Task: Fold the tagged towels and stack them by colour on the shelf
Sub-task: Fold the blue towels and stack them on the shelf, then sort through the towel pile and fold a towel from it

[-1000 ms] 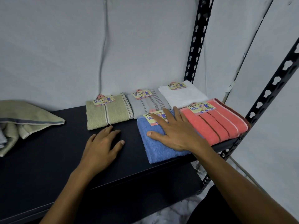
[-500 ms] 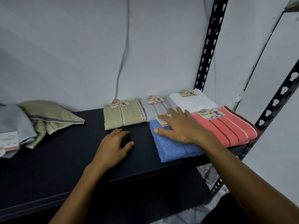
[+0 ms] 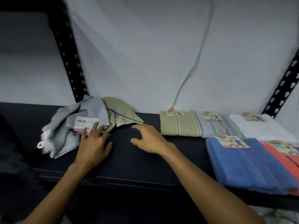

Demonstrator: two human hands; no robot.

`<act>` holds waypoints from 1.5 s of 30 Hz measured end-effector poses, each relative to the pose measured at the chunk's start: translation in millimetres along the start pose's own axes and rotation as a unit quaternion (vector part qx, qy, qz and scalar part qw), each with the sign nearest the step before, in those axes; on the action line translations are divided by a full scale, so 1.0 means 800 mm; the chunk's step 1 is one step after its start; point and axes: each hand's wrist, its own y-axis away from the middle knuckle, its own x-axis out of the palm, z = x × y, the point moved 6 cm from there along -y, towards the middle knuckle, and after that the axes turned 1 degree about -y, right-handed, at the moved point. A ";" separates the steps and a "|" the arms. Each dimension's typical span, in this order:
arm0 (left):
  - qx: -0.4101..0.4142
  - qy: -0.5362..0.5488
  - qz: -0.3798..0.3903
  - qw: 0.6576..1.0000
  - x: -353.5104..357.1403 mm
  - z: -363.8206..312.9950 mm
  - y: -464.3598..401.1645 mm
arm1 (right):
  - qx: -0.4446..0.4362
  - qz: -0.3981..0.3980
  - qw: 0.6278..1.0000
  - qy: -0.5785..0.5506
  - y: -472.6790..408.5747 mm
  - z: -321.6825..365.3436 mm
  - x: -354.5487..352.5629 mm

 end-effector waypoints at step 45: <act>-0.059 0.409 -0.262 0.872 -0.198 0.096 -0.086 | -0.221 -0.107 0.914 -0.324 -0.127 0.142 -0.108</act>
